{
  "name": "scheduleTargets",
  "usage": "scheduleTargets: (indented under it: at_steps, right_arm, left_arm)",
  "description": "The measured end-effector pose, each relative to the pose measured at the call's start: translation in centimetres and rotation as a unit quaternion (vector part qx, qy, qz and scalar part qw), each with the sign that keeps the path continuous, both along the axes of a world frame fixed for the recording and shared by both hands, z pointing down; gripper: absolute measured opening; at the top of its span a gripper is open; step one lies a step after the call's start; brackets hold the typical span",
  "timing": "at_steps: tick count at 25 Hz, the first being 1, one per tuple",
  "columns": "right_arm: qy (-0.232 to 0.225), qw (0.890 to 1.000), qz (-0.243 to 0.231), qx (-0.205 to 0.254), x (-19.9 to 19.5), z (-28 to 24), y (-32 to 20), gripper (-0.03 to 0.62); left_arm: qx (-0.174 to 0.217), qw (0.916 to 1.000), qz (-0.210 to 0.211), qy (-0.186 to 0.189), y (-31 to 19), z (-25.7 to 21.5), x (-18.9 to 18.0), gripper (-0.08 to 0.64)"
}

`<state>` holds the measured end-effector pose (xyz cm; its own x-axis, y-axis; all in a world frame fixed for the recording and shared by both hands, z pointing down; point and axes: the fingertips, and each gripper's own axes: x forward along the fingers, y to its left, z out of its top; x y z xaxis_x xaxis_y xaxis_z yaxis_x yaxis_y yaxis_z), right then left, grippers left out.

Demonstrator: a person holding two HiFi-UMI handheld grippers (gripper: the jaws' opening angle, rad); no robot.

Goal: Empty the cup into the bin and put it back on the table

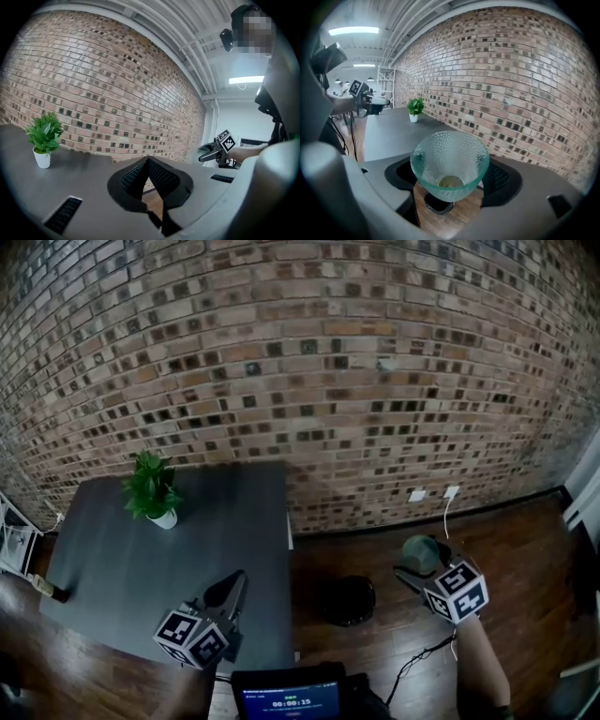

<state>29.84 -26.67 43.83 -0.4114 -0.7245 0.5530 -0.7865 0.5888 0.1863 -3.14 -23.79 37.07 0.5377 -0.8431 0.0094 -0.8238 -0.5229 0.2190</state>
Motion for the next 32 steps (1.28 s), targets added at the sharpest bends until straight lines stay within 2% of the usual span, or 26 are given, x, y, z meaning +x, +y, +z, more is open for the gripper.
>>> scheduleTargets:
  at_steps: [5, 10, 17, 23, 32]
  right_arm:
    - [0.044, 0.999, 0.02, -0.001, 1.6, 1.0, -1.9, 0.391]
    - [0.11, 0.994, 0.024, -0.001, 2.7, 1.7, -3.4, 0.391]
    - [0.162, 0.986, 0.022, -0.009, 3.2, 2.7, -4.2, 0.391]
    - [0.234, 0.972, 0.015, -0.006, 4.0, 3.1, -4.7, 0.391]
    - [0.271, 0.963, 0.005, 0.002, 3.9, 1.9, -5.7, 0.391]
  left_arm:
    - [0.003, 0.9999, 0.005, 0.008, -0.4, -0.1, -1.2, 0.002]
    - [0.002, 1.0, 0.0, 0.009, -1.3, 0.2, -2.2, 0.002]
    - [0.0, 0.9999, 0.001, 0.014, -1.6, 0.4, -3.0, 0.002]
    - [0.004, 0.9999, 0.002, 0.016, -1.9, 0.5, -3.7, 0.002]
    - [0.005, 0.9998, 0.0, 0.021, -1.9, 0.4, -4.5, 0.002]
